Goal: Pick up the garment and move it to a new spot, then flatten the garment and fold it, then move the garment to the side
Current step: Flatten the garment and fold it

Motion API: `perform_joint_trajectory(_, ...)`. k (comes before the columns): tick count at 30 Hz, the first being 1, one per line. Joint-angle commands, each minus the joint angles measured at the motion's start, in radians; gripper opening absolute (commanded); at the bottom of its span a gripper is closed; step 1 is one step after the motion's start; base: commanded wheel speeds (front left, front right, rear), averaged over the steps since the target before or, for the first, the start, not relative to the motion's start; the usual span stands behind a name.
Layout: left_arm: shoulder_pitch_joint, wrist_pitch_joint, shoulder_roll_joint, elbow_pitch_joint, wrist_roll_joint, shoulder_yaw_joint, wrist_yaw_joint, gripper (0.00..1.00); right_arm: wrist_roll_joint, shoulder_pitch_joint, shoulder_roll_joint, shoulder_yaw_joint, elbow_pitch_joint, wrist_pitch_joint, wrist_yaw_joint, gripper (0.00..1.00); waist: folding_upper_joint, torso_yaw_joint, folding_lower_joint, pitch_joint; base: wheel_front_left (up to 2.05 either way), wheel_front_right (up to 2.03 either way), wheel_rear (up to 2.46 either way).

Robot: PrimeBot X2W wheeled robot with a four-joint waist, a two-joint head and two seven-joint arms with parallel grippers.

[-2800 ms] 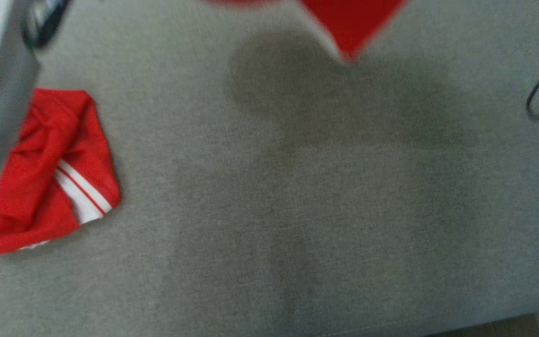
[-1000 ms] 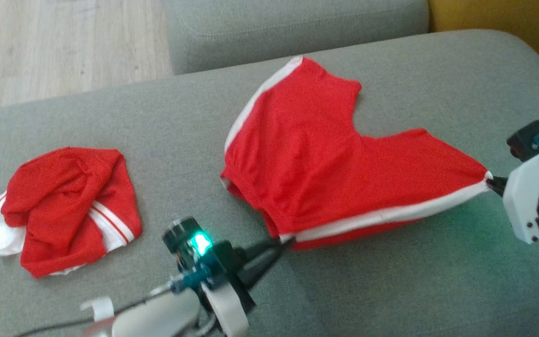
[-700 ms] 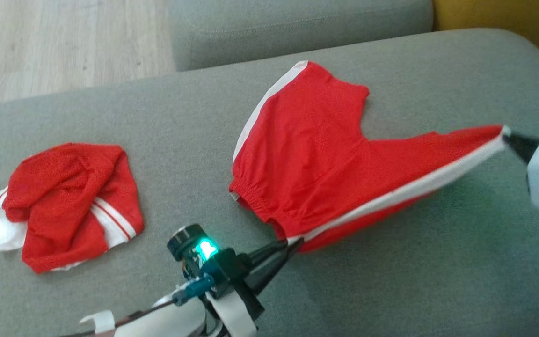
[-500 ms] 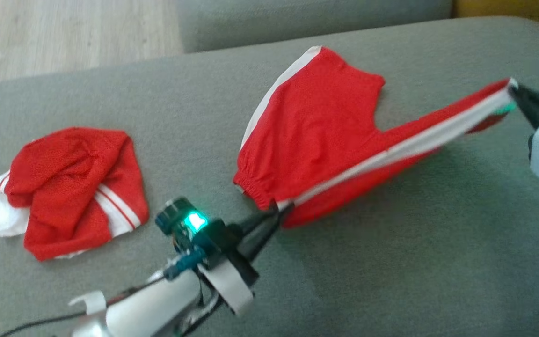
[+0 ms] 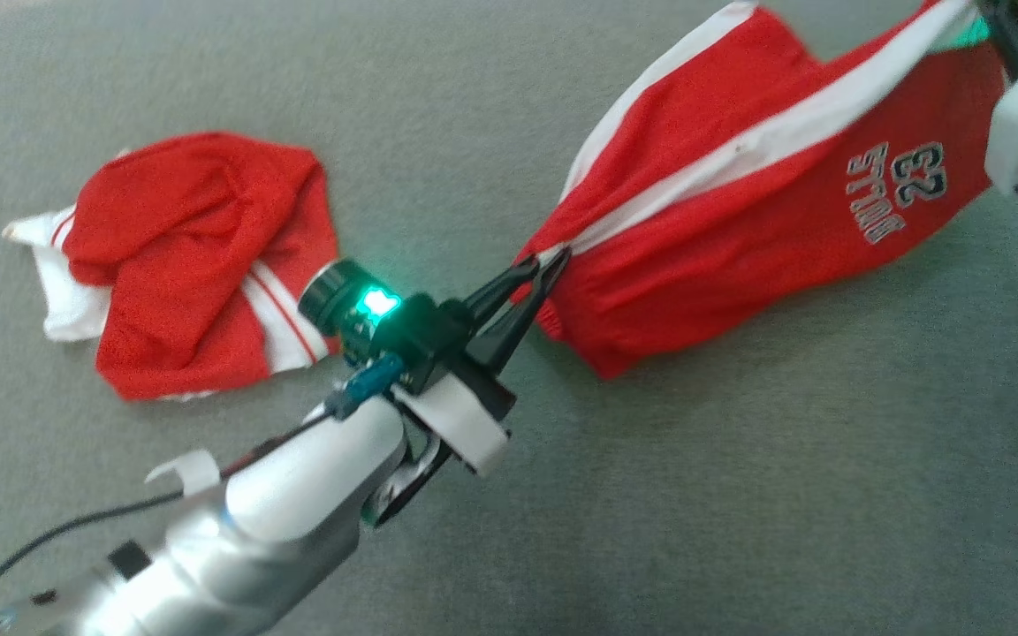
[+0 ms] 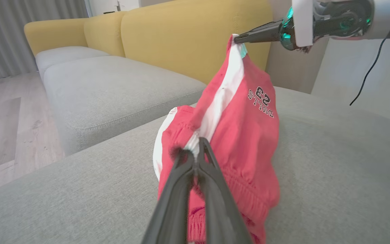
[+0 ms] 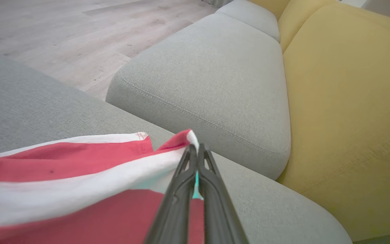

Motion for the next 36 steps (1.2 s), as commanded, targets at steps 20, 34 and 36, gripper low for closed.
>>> perform_joint_trajectory(20, -0.157, -0.043, -0.129, 0.149, 0.034, 0.048, -0.058, 0.0, -0.063, -0.255, 0.059, 0.134, 0.332, -0.144, 0.007, 0.0, 0.0, 0.172, -0.0003, 0.183, 0.0, 0.0, 0.0)
perform_joint_trajectory(34, -0.134, -0.047, -0.126, 0.16, 0.053, 0.114, -0.045, 1.0, -0.054, -0.291, 0.133, 0.078, 0.51, -0.322, 0.007, 1.0, 0.0, 0.146, -0.0003, 0.142, 0.0, 0.0, 0.0)
perform_joint_trajectory(36, -0.118, -0.047, -0.116, 0.149, 0.056, 0.138, -0.039, 1.0, -0.03, -0.28, 0.141, 0.059, 0.518, -0.351, 0.007, 1.0, 0.0, 0.133, -0.0003, 0.118, 0.0, 0.0, 0.0)
